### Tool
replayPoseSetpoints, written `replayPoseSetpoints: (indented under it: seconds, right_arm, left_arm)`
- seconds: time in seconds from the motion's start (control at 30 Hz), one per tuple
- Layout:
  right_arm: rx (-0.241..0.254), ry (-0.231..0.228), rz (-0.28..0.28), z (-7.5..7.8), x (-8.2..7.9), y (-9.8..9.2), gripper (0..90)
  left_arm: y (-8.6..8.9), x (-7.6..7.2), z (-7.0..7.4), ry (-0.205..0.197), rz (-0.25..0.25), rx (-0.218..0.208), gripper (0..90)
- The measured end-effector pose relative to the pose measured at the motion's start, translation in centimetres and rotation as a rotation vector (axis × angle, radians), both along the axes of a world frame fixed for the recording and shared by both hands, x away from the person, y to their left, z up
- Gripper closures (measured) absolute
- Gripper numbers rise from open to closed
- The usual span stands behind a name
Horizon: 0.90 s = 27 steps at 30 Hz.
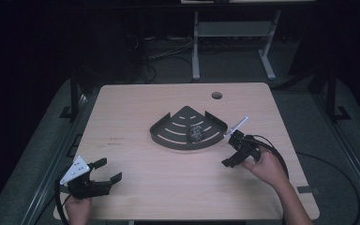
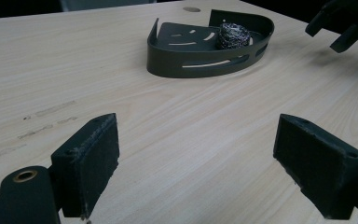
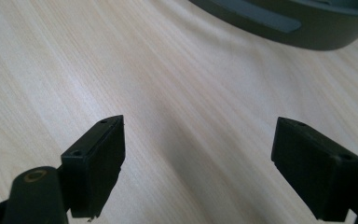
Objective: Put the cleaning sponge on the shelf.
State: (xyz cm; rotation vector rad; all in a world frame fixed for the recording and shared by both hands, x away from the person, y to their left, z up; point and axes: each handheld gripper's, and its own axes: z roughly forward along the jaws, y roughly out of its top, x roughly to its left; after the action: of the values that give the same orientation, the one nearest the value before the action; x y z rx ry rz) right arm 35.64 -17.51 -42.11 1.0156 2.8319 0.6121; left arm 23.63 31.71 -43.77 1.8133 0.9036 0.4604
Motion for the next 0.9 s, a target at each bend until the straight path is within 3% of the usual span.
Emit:
replayPoseSetpoints:
  seconds: [0.9]
  right_arm:
    - [0.028, -0.008, -0.037, -1.2, -2.3, -2.6, 17.3]
  left_arm:
    - [-0.1, 0.0, 0.0, 0.002, 0.000, 0.005, 13.7]
